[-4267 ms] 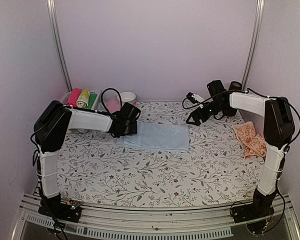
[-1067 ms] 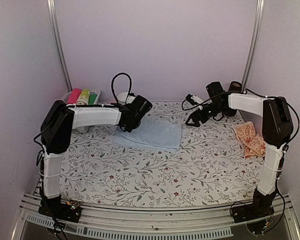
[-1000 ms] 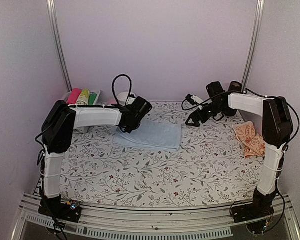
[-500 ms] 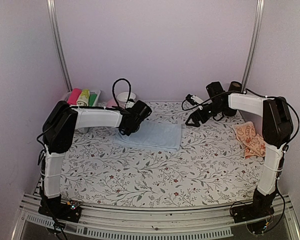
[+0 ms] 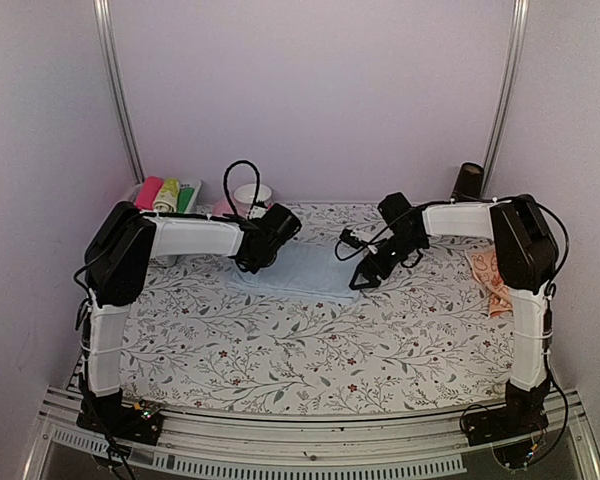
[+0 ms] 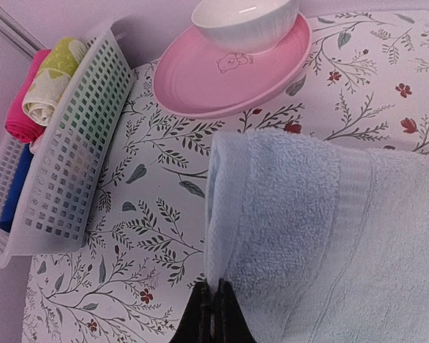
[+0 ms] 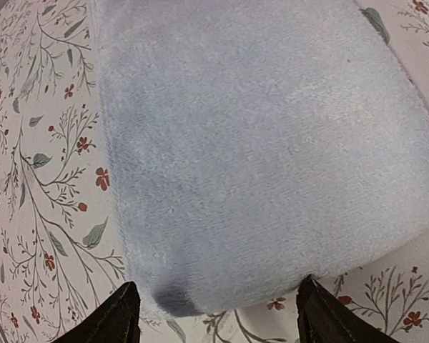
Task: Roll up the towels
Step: Smooth out the towel at the center of the board.
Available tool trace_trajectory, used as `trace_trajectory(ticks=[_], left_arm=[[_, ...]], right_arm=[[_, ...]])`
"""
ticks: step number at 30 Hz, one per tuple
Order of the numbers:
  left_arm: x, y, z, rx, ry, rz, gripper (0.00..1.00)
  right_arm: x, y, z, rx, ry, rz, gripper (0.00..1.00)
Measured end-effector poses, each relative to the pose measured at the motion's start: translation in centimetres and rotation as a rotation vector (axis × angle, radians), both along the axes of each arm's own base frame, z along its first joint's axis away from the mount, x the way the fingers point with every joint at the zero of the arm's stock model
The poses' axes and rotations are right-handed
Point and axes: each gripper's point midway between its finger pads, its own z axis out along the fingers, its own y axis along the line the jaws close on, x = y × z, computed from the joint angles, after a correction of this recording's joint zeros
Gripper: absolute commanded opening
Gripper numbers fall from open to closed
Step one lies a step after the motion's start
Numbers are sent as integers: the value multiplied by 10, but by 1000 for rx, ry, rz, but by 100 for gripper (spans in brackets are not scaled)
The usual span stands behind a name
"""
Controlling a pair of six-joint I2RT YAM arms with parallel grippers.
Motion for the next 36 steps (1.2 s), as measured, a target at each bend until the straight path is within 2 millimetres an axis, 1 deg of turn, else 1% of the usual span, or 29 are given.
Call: trace_trajectory(ticks=[2,4,7,11,13,16,19,24,26,30,36], left_arm=[[0,-1,0,-3,2,-2,0],[0,-1,-1,-5,4,-4,0],[0,0,-1,-6,6,-4,0],[1,0,-1,-5,9,-6,0],[1,0,-2,-5,9,-6,0],[1,0,-2,-3,11,-7,0],[1,0,-2,-2,11,-8,0],[1,0,-2,-1,12,-9,0],[1,0,-2,-1,12,-9,0],[1,0,-2,0,12,-9,0],[1,1,-2,0,13,-9,0]], right_arm=[[-9,8,-3,5,19,26,76],[-11,11,-3,16,25,33,76],[-10,11,-2,26,27,30,75],[-8,11,-4,27,33,24,71],[-7,10,-5,21,33,25,70],[-6,9,-2,14,20,31,68],[-6,8,10,20,-6,41,67],[-7,13,49,81,-81,73,66],[-8,16,55,101,-88,86,65],[-13,18,46,106,-61,103,64],[-22,18,11,80,35,113,62]])
